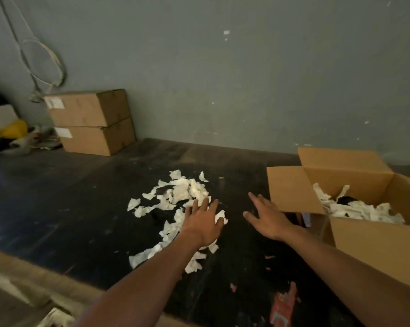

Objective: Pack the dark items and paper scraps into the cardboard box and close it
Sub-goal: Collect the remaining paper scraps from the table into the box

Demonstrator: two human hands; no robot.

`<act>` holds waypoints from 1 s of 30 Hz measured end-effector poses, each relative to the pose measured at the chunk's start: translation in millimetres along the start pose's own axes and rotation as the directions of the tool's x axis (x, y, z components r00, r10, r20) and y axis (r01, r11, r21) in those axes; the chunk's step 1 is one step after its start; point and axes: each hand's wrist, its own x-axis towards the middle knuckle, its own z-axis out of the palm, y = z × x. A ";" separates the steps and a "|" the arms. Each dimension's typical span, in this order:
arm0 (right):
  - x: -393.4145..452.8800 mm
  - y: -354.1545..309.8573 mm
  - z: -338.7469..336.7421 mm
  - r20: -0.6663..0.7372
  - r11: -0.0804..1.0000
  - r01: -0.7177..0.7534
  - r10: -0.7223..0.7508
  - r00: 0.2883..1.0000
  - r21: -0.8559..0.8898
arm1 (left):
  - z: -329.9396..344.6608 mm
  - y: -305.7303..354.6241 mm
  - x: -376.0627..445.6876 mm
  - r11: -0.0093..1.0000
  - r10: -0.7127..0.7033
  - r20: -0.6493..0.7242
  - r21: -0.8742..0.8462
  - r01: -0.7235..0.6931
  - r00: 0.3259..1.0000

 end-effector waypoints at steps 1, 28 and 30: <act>-5.2 -11.8 17.3 0.026 1.000 -0.005 0.004 1.000 0.006 | 6.2 -18.4 -13.8 1.000 -0.028 0.015 -0.012 0.028 1.000; 142.2 -75.4 249.7 0.248 0.966 0.142 -0.086 0.965 -0.218 | 157.5 -240.1 37.8 0.942 -0.328 0.303 0.029 0.335 0.895; 162.5 -82.3 248.5 0.254 0.968 0.161 -0.110 0.961 -0.193 | 152.8 -249.0 60.0 0.944 -0.317 0.307 0.010 0.330 0.897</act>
